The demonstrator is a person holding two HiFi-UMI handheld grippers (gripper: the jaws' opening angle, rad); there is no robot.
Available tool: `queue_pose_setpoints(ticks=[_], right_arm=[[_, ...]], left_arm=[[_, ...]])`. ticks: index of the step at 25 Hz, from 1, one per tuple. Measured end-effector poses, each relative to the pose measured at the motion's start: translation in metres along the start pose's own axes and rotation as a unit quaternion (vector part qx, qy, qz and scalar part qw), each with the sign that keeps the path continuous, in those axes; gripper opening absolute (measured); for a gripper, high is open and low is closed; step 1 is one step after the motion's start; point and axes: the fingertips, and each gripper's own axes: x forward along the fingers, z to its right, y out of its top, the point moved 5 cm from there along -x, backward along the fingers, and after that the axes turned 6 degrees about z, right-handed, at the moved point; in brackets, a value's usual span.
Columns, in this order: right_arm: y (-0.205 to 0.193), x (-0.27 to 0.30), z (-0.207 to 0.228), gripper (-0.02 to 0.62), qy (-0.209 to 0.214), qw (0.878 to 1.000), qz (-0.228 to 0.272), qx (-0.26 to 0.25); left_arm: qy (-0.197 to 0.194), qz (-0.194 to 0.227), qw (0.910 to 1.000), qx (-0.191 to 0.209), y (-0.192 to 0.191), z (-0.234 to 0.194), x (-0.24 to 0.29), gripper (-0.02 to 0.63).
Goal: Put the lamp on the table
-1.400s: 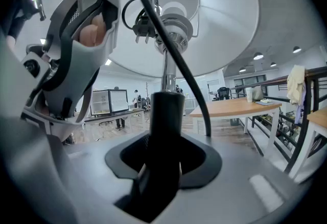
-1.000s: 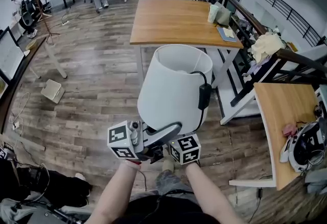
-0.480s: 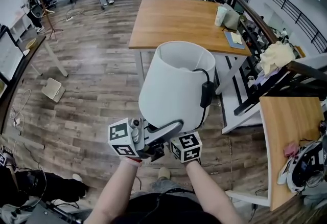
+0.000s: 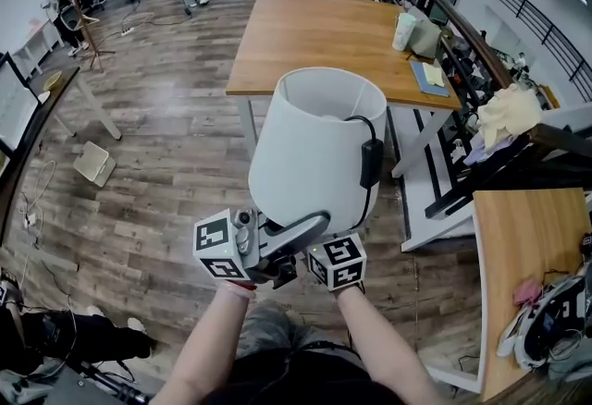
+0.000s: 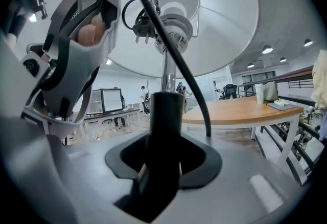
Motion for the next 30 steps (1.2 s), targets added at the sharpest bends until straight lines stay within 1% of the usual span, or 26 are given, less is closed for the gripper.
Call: queue_pose_setpoints(ticks=[6, 12, 18, 24, 30], right_arm=[[-0.002, 0.021, 0.02, 0.158, -0.006, 1.0, -0.007, 0.007], [0.0, 0.056, 0.057, 0.158, -0.024, 1.0, -0.01, 0.009], [0.015, 0.101, 0.096, 0.158, -0.043, 0.999, -0.009, 0.012], [0.03, 0.15, 0.13, 0.158, -0.056, 0.998, -0.009, 0.014], [0.042, 0.2, 0.154, 0.158, -0.065, 0.998, -0.009, 0.013]], left_arm=[[0.001, -0.001, 0.9999, -0.011, 0.004, -0.032, 0.002, 0.018], [-0.011, -0.002, 0.9996, -0.027, 0.013, -0.085, 0.008, 0.018], [-0.028, -0.008, 0.9989, -0.038, 0.035, -0.143, 0.02, 0.018], [-0.036, -0.009, 0.9982, -0.048, 0.061, -0.202, 0.028, 0.018], [-0.042, -0.011, 0.9976, -0.055, 0.088, -0.253, 0.028, 0.018]])
